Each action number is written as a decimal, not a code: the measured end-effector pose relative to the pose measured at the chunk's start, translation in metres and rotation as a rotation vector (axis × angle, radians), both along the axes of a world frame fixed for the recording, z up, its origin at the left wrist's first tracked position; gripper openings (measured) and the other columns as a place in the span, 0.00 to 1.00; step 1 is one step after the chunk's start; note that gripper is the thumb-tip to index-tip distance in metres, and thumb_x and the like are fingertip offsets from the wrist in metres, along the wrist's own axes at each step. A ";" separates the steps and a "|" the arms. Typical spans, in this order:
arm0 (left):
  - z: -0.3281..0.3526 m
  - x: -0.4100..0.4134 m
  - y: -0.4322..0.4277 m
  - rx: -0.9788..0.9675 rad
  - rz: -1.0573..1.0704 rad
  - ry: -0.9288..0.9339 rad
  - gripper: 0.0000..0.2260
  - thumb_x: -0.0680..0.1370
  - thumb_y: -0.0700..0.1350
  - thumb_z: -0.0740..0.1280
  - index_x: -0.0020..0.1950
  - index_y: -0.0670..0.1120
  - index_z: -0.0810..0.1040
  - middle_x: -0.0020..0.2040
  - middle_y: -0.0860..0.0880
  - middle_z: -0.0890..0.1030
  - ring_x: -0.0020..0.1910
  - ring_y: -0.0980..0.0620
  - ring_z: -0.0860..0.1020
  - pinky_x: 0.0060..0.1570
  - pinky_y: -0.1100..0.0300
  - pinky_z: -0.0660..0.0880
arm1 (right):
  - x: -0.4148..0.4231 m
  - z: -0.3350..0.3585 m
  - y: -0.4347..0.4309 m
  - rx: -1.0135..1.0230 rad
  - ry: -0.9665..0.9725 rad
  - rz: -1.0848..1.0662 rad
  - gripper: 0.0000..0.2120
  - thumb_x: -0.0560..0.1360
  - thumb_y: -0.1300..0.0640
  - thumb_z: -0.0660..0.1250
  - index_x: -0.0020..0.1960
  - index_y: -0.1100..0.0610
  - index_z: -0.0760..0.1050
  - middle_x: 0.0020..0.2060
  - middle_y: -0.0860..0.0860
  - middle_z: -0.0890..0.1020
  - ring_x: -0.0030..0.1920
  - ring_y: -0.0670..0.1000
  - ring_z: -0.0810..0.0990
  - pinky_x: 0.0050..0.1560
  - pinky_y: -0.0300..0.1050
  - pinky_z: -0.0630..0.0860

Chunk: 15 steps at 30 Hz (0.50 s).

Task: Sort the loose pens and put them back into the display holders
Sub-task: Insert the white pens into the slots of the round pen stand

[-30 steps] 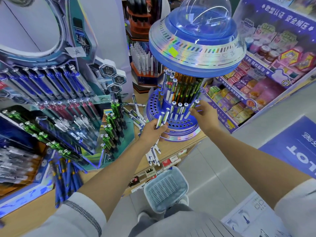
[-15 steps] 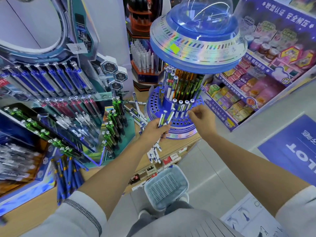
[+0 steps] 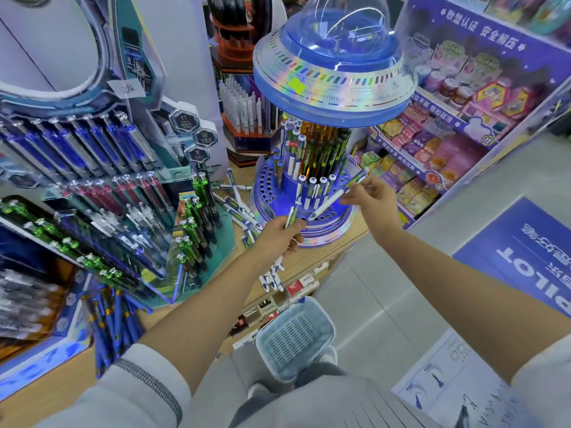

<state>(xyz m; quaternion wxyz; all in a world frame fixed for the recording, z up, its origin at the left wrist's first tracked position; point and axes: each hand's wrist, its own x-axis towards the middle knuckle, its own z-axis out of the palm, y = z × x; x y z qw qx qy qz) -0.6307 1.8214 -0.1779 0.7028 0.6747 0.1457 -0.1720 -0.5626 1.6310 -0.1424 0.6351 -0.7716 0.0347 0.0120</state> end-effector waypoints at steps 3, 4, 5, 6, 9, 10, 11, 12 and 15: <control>-0.001 0.003 0.003 -0.006 0.036 0.013 0.08 0.83 0.41 0.57 0.58 0.42 0.74 0.36 0.47 0.77 0.26 0.56 0.72 0.25 0.64 0.65 | 0.009 0.001 -0.006 -0.137 -0.097 -0.098 0.08 0.79 0.58 0.64 0.42 0.57 0.70 0.37 0.52 0.85 0.40 0.48 0.85 0.46 0.42 0.77; -0.001 0.003 0.004 -0.007 0.039 0.017 0.08 0.83 0.41 0.57 0.57 0.42 0.75 0.36 0.47 0.77 0.26 0.55 0.72 0.25 0.63 0.65 | 0.010 -0.001 -0.006 -0.190 -0.113 -0.104 0.08 0.79 0.58 0.64 0.41 0.56 0.70 0.38 0.52 0.85 0.40 0.47 0.85 0.45 0.42 0.76; -0.002 0.004 0.005 -0.006 0.039 0.016 0.08 0.83 0.41 0.57 0.57 0.42 0.75 0.36 0.47 0.77 0.26 0.55 0.72 0.26 0.63 0.66 | 0.011 -0.003 -0.005 -0.243 -0.119 -0.101 0.09 0.79 0.57 0.64 0.40 0.54 0.69 0.38 0.51 0.85 0.40 0.46 0.85 0.44 0.41 0.76; -0.002 0.004 0.006 -0.006 0.037 0.012 0.08 0.84 0.40 0.56 0.57 0.42 0.75 0.36 0.47 0.77 0.26 0.55 0.72 0.27 0.62 0.66 | 0.012 -0.006 -0.003 -0.295 -0.125 -0.099 0.10 0.78 0.57 0.65 0.39 0.51 0.69 0.39 0.51 0.85 0.41 0.45 0.84 0.44 0.41 0.76; -0.003 0.004 0.007 -0.013 0.036 -0.014 0.08 0.84 0.40 0.56 0.56 0.43 0.74 0.35 0.47 0.76 0.27 0.54 0.72 0.27 0.62 0.66 | 0.015 -0.011 0.002 -0.375 -0.143 -0.104 0.08 0.78 0.57 0.65 0.41 0.52 0.70 0.40 0.52 0.84 0.39 0.42 0.82 0.40 0.37 0.74; -0.004 0.005 0.008 -0.014 0.034 -0.019 0.07 0.84 0.41 0.57 0.56 0.43 0.74 0.35 0.47 0.75 0.27 0.54 0.72 0.27 0.62 0.66 | 0.016 -0.011 0.003 -0.385 -0.151 -0.103 0.06 0.78 0.57 0.65 0.43 0.54 0.70 0.40 0.52 0.84 0.37 0.40 0.81 0.39 0.34 0.73; -0.004 0.005 0.008 -0.011 0.030 -0.021 0.07 0.83 0.41 0.57 0.56 0.44 0.74 0.35 0.48 0.75 0.27 0.54 0.71 0.27 0.62 0.66 | 0.017 -0.011 0.003 -0.405 -0.164 -0.101 0.05 0.79 0.57 0.65 0.44 0.54 0.71 0.40 0.51 0.83 0.36 0.38 0.80 0.38 0.31 0.73; -0.004 0.006 0.009 -0.006 0.025 -0.023 0.07 0.83 0.41 0.57 0.56 0.45 0.75 0.34 0.48 0.74 0.27 0.54 0.71 0.27 0.62 0.66 | 0.018 -0.010 0.003 -0.431 -0.176 -0.093 0.04 0.79 0.57 0.65 0.45 0.55 0.71 0.40 0.51 0.83 0.36 0.38 0.79 0.38 0.31 0.73; -0.005 0.008 0.009 0.001 0.021 -0.007 0.07 0.83 0.41 0.58 0.56 0.45 0.75 0.34 0.49 0.73 0.26 0.55 0.69 0.26 0.63 0.64 | 0.022 -0.010 0.002 -0.488 -0.155 -0.025 0.03 0.78 0.57 0.66 0.46 0.55 0.73 0.42 0.52 0.83 0.41 0.48 0.82 0.45 0.43 0.77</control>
